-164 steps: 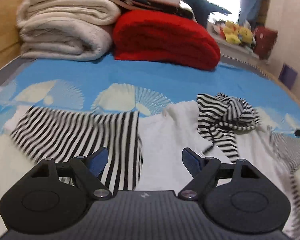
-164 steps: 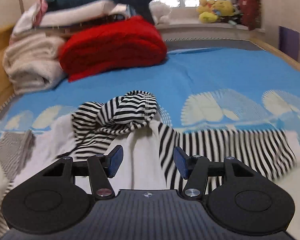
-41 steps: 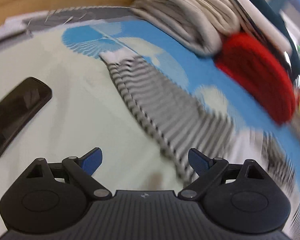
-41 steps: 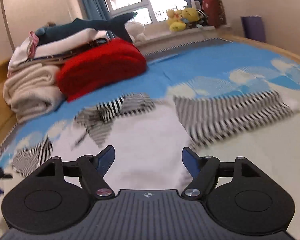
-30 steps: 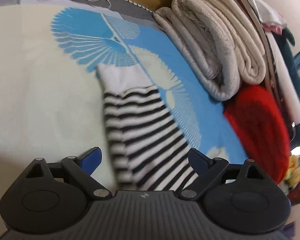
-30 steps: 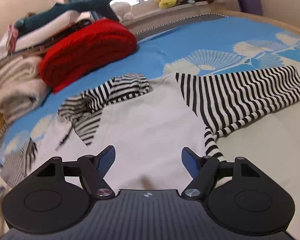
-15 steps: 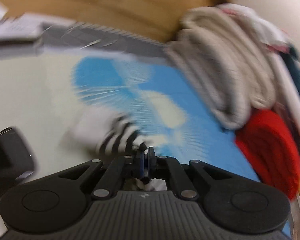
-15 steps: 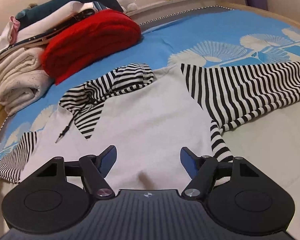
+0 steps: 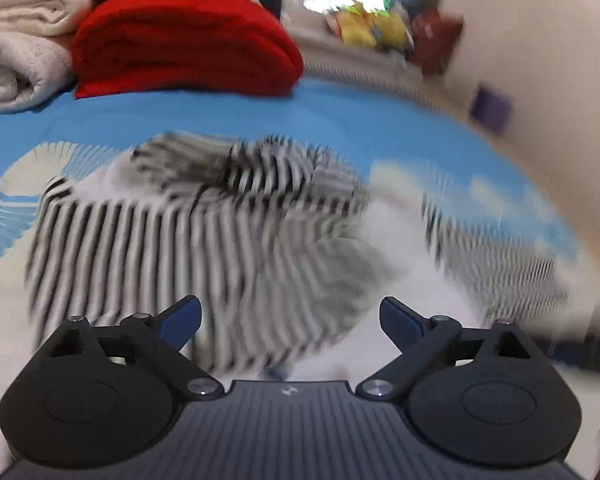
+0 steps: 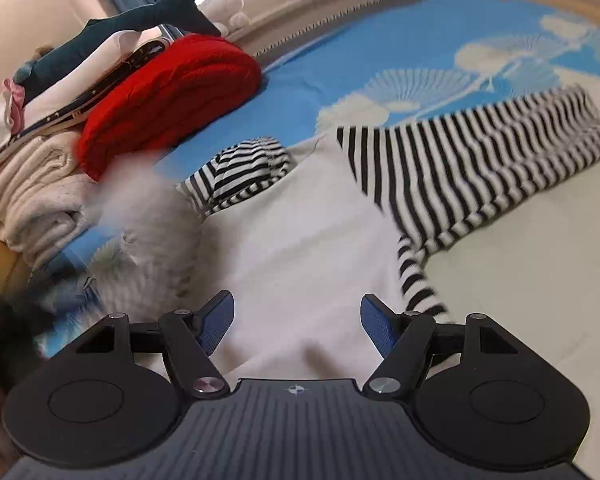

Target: Fold small clothes

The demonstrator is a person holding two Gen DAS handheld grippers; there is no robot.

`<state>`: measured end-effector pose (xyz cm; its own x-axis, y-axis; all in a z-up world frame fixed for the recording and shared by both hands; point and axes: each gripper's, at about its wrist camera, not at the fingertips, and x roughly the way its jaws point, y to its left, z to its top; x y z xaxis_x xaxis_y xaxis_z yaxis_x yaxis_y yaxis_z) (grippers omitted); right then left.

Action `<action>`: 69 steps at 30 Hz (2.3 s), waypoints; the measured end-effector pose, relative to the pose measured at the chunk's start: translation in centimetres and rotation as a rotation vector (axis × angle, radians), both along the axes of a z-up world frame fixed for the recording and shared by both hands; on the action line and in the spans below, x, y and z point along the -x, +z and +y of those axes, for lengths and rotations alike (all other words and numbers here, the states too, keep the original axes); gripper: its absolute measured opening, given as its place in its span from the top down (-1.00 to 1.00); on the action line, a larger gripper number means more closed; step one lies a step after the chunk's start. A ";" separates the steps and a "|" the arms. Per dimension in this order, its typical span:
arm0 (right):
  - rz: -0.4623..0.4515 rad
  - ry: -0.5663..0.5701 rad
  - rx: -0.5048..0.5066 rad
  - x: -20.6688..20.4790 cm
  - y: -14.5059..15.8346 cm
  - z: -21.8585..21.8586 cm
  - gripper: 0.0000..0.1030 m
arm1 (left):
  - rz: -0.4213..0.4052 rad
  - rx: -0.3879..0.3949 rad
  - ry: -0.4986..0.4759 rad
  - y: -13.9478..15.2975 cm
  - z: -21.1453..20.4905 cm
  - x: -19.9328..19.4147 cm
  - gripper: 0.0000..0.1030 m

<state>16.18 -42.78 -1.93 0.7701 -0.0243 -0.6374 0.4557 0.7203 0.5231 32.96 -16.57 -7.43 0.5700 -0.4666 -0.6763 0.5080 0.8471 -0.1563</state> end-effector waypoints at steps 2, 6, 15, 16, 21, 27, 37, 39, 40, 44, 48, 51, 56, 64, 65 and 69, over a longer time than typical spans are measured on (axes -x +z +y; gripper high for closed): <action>-0.010 0.003 -0.034 0.2 0.1 -0.2 -0.40 | 0.018 -0.025 0.071 -0.6 4.0 0.6 -0.99; -0.014 -0.002 -0.051 0.3 0.1 -0.3 -0.40 | 0.105 -0.019 0.333 -1.5 13.0 -0.4 -0.99; 0.021 -0.051 -0.121 -0.6 -2.0 -0.5 -0.41 | 0.239 0.170 0.489 -3.2 18.4 -5.9 -0.99; 0.024 -0.061 -0.118 -0.7 -2.1 -0.6 -0.41 | 0.238 0.171 0.489 -3.3 17.8 -5.3 -0.99; 0.021 -0.095 -0.119 -1.5 -2.5 -0.9 -0.41 | 0.213 0.038 0.472 -4.3 15.4 -4.8 -0.99; -0.032 -0.044 -0.049 -4.3 -1.4 -1.1 -0.41 | 0.095 -0.140 0.458 -3.9 13.7 -4.6 -0.99; 0.051 0.194 0.214 -17.5 -3.7 -3.9 0.45 | 0.090 -0.286 0.468 -5.5 13.7 -7.0 -1.00; 0.088 0.276 0.301 -19.0 -5.5 -2.3 0.98 | 0.061 -0.331 0.491 -6.1 14.0 -7.3 -1.00; 0.124 0.278 0.329 -19.7 -6.6 -1.8 1.00 | 0.066 -0.350 0.536 -6.0 14.4 -7.5 -1.00; 0.094 0.230 0.352 -19.8 -6.6 -1.4 1.00 | 0.082 -0.400 0.633 -6.2 16.1 -8.3 -0.99; 0.065 0.146 0.365 -18.0 -5.0 -2.2 0.49 | 0.150 -0.248 0.664 -5.3 17.6 -8.3 -0.99; 0.189 0.222 0.413 -17.6 -6.9 -2.2 -0.11 | 0.125 -0.227 0.617 -4.6 16.4 -7.7 -0.99; 0.149 0.088 0.400 -12.7 -3.9 -3.0 -0.29 | 0.085 -0.219 0.547 -3.7 14.3 -6.9 -0.99; -0.135 -0.185 0.193 3.7 3.0 -3.1 -0.62 | 0.008 -0.185 0.467 -1.8 12.3 -4.5 -0.99; -0.150 -0.233 0.223 5.4 2.8 -2.9 -0.67 | 0.005 -0.189 0.462 -1.8 12.2 -4.3 -0.99; -0.038 -0.385 0.249 7.6 0.1 -4.9 -0.68 | 0.007 -0.172 0.482 -1.7 12.4 -3.7 -0.99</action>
